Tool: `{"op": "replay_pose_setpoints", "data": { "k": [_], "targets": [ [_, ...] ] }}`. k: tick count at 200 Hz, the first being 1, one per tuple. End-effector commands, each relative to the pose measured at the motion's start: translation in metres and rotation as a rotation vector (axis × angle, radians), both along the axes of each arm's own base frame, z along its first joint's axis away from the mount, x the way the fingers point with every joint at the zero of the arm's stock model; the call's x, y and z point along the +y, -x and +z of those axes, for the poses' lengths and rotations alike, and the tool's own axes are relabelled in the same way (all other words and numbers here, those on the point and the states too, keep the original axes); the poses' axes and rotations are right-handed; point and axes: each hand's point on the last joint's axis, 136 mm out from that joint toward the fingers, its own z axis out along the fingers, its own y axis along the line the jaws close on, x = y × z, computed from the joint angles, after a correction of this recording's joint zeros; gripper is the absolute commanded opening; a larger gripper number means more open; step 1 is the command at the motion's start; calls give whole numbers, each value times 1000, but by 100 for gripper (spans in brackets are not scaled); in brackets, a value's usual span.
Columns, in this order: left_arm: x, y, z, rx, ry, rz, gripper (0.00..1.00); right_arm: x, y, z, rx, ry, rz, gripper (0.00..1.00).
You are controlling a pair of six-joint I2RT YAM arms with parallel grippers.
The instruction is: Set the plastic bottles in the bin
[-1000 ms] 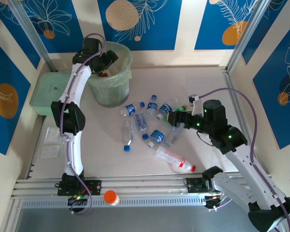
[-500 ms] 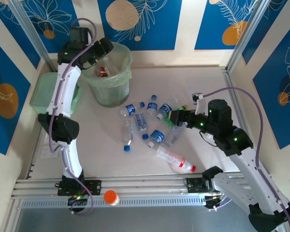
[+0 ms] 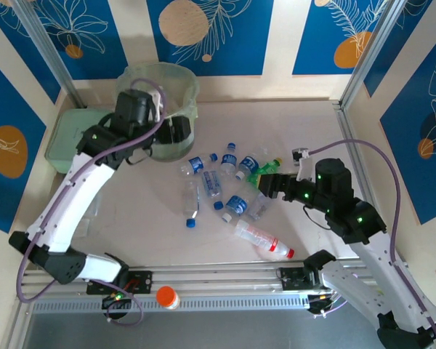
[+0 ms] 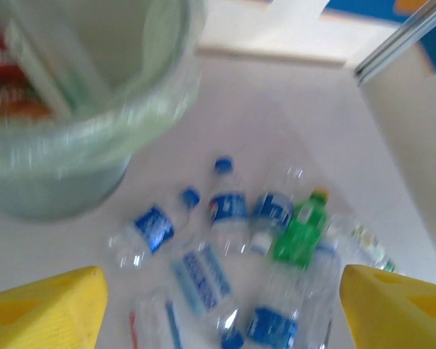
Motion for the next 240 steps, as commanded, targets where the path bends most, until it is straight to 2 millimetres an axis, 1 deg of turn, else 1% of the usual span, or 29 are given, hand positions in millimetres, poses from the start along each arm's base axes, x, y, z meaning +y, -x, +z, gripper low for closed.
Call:
{"op": "replay_pose_setpoints", "data": {
  "k": [1, 10, 19, 26, 36, 56, 72, 109, 127, 141, 165, 191, 210, 240],
  "targets": [
    [2, 23, -63, 189, -48, 31, 86, -5, 3, -21, 60, 26, -27, 91],
    [2, 33, -86, 260, -60, 47, 87, -5, 3, -25, 70, 31, -31, 91],
    [0, 43, -105, 316, -72, 39, 89, -6, 2, -29, 80, 36, -35, 91],
    [0, 48, -119, 349, -90, 44, 93, -6, 2, -32, 88, 39, -37, 91],
    [1, 54, -135, 382, -120, 56, 96, -5, 2, -36, 98, 41, -37, 91],
    [2, 61, -163, 443, -157, 76, 98, -6, 1, -43, 112, 49, -44, 91],
    [-4, 63, -181, 487, -179, 73, 98, -7, 1, -45, 116, 55, -49, 91],
    [-23, 58, -213, 526, -228, 64, 98, -10, 0, -47, 115, 65, -61, 91],
    [-22, 52, -231, 552, -285, 92, 96, -11, 1, -47, 113, 68, -64, 91],
    [-19, 46, -241, 555, -334, 113, 96, -12, 1, -48, 113, 73, -67, 91],
    [-23, 36, -261, 566, -366, 116, 94, -15, 2, -49, 111, 80, -78, 91],
    [-29, 31, -277, 583, -375, 110, 93, -16, 2, -52, 113, 81, -80, 91],
    [-29, 29, -290, 596, -397, 115, 91, -17, 2, -53, 115, 84, -82, 91],
    [-29, 28, -302, 614, -396, 117, 85, -18, 1, -55, 117, 87, -84, 92]
  ]
}}
